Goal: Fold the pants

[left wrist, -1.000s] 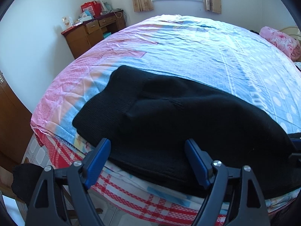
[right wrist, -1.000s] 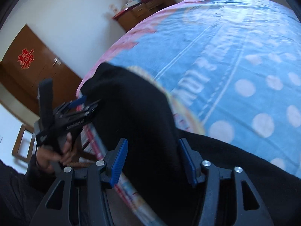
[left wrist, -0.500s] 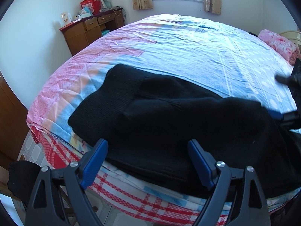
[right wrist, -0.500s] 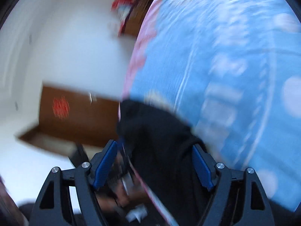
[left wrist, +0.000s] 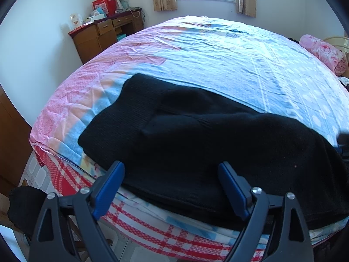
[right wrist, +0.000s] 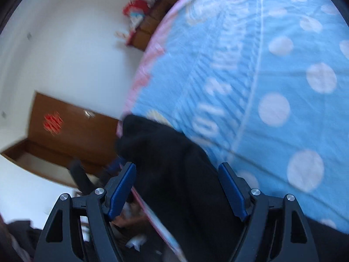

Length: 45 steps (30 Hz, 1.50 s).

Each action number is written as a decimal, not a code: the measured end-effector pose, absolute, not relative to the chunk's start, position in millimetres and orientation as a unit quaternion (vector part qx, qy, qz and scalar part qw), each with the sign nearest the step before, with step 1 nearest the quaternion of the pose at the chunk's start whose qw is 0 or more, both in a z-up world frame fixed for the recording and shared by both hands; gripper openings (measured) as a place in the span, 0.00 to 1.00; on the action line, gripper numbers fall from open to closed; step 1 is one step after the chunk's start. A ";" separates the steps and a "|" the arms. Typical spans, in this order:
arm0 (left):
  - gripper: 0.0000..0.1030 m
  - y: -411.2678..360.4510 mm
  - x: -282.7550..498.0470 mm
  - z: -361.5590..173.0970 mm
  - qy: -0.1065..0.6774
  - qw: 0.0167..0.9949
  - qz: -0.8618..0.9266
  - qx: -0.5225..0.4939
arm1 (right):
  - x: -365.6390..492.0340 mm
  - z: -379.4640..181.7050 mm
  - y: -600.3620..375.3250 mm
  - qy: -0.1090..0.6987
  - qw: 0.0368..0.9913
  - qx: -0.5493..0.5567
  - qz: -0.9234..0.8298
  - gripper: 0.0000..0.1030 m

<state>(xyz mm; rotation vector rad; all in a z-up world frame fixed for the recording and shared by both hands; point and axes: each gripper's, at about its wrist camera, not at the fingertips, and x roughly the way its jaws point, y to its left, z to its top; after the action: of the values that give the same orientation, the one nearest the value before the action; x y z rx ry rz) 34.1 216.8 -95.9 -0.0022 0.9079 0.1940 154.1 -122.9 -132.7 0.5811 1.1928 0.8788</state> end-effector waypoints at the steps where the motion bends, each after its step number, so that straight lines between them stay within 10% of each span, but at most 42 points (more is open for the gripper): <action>1: 0.87 216.8 33.8 -95.9 0.438 0.894 0.093 -0.001 | 146.5 -130.6 -119.1 0.539 0.698 0.245 0.403 0.77; 11: 0.88 216.6 33.3 -96.8 0.437 0.894 0.094 0.003 | 106.7 -106.6 -84.6 0.510 0.714 0.113 0.466 0.77; 27: 0.89 215.6 34.0 -96.0 0.440 0.893 0.093 0.000 | 205.0 -133.7 -102.5 0.415 0.660 0.454 0.431 0.81; 45: 0.92 213.5 35.6 -97.4 0.443 0.892 0.090 0.001 | 176.9 -118.1 -74.1 0.519 0.681 0.246 0.455 0.81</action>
<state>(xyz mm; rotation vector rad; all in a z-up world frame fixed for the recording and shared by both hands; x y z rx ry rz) 35.6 213.5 -97.4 0.0023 0.9191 0.1873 176.9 -74.1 -118.1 0.5518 1.1647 1.0206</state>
